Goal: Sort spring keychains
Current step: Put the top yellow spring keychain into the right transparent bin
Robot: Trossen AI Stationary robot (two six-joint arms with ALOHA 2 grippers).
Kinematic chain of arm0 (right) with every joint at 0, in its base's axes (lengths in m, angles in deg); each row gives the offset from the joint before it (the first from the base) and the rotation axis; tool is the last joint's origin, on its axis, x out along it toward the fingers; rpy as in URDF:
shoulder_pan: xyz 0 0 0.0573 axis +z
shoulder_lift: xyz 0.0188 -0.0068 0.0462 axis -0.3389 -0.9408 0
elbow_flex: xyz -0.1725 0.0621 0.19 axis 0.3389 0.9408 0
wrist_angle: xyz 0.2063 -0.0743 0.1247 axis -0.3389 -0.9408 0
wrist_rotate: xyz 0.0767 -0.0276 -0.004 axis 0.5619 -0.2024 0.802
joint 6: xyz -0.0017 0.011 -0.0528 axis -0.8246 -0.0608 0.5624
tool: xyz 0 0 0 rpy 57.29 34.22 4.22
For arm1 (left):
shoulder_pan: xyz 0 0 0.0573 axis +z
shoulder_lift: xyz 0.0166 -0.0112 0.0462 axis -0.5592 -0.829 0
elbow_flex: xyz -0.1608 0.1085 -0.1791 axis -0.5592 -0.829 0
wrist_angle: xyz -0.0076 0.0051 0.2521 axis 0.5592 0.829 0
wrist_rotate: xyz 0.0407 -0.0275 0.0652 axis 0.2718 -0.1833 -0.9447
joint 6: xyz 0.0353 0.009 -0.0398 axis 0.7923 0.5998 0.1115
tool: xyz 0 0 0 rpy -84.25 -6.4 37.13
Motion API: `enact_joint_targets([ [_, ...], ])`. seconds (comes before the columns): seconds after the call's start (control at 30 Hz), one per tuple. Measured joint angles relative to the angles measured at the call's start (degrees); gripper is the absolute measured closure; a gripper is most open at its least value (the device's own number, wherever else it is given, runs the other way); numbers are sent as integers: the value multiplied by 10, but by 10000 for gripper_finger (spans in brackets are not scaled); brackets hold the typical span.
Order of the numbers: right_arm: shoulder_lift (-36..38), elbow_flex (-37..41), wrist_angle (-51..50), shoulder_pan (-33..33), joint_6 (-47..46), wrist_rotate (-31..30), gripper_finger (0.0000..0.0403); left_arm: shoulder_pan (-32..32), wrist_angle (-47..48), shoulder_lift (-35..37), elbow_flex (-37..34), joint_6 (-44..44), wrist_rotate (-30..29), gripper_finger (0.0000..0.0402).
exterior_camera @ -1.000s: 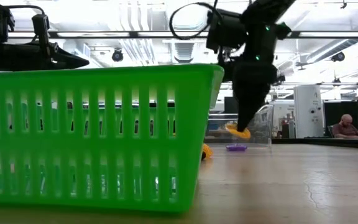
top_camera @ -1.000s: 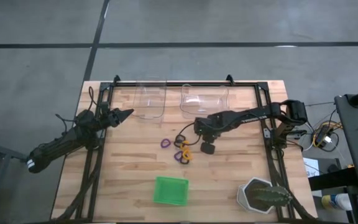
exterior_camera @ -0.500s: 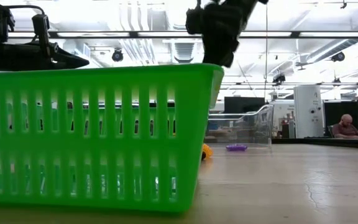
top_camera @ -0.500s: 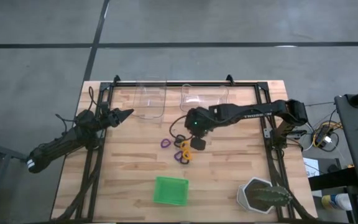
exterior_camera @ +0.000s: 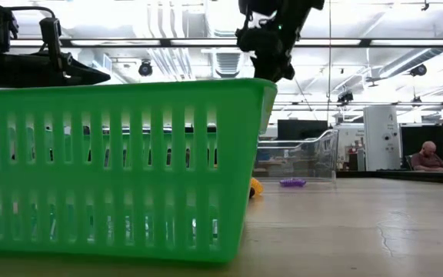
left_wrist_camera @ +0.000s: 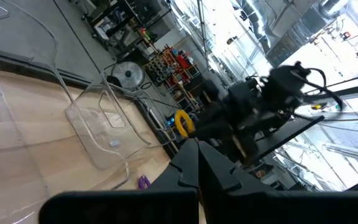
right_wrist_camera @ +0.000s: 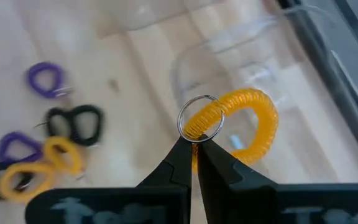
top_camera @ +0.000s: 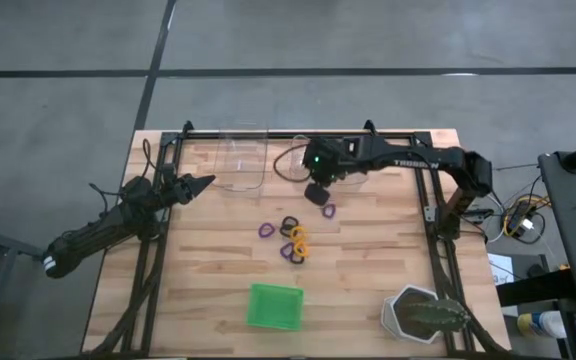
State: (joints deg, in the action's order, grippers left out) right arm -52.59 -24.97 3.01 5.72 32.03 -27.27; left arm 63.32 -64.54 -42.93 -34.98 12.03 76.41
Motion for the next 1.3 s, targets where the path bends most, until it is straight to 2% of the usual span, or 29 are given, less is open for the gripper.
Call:
enact_joint_targets([
  [0.27,0,18,6,-94,9,4,395,0,0,0,0,0,-1,402],
  [0.43,0,57,20,-130,8,41,395,0,0,0,0,-1,-4,402],
  [0.73,-20,121,40,-138,1,62,394,0,0,0,0,-6,-3,402],
  [0.97,-55,124,46,-138,-8,64,391,0,0,0,0,-6,-2,402],
  [1.07,-66,122,50,-138,-9,67,368,0,0,0,0,-6,-2,402],
  [1.3,-69,121,55,-138,-25,65,274,0,0,0,0,-5,-2,402],
])
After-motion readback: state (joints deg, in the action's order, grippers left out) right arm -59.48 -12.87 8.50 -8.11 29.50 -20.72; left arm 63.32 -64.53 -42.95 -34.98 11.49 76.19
